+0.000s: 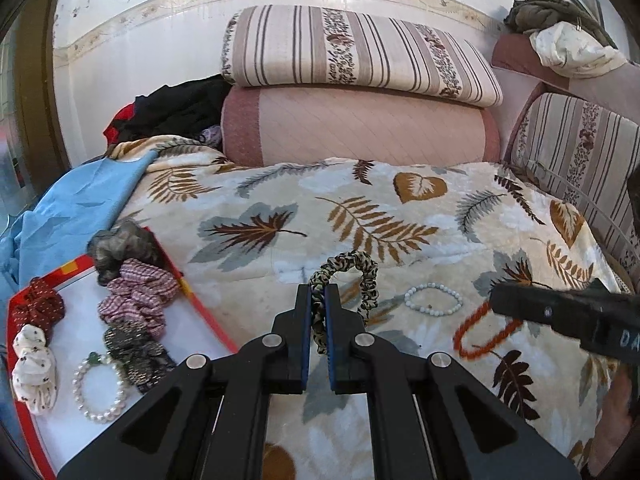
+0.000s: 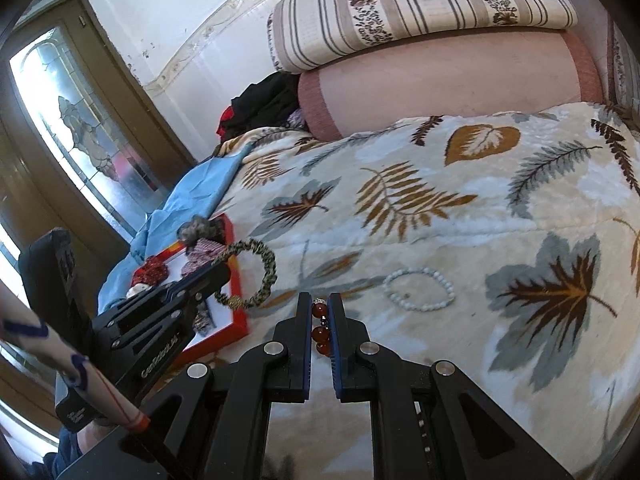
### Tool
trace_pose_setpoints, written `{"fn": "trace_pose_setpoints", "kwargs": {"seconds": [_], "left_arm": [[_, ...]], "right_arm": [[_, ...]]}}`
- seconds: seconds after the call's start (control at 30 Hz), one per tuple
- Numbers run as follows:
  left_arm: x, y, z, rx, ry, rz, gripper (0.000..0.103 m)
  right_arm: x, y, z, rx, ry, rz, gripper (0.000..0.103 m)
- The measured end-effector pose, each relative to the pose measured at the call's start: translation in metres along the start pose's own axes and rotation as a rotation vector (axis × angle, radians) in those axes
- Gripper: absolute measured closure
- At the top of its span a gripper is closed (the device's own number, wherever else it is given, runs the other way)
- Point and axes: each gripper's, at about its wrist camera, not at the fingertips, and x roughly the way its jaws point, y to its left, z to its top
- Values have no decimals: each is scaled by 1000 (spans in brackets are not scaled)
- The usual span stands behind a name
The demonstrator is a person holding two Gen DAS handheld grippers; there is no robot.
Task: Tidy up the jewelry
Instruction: 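Carry the leopard bracelet with the left tool while the right tool carries the red beads to the box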
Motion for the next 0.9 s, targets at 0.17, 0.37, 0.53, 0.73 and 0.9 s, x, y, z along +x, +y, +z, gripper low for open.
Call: {"fn": "trace_pose_setpoints", "kwargs": {"seconds": [0.17, 0.37, 0.53, 0.73, 0.9], "left_arm": [[-23, 15, -1, -25, -33, 14, 97], [-56, 39, -8, -77, -61, 33, 97], [-85, 75, -24, -140, -75, 78, 97], [-110, 126, -52, -238, -67, 170, 97], [-121, 168, -72, -329, -51, 241, 97]], "right_arm": [[-4, 18, -11, 14, 2, 22, 95], [-2, 52, -20, -12, 29, 43, 95], [2, 95, -21, -87, 45, 70, 95], [16, 147, -25, -164, 78, 118, 95], [37, 189, -32, -220, 119, 158, 95]]}}
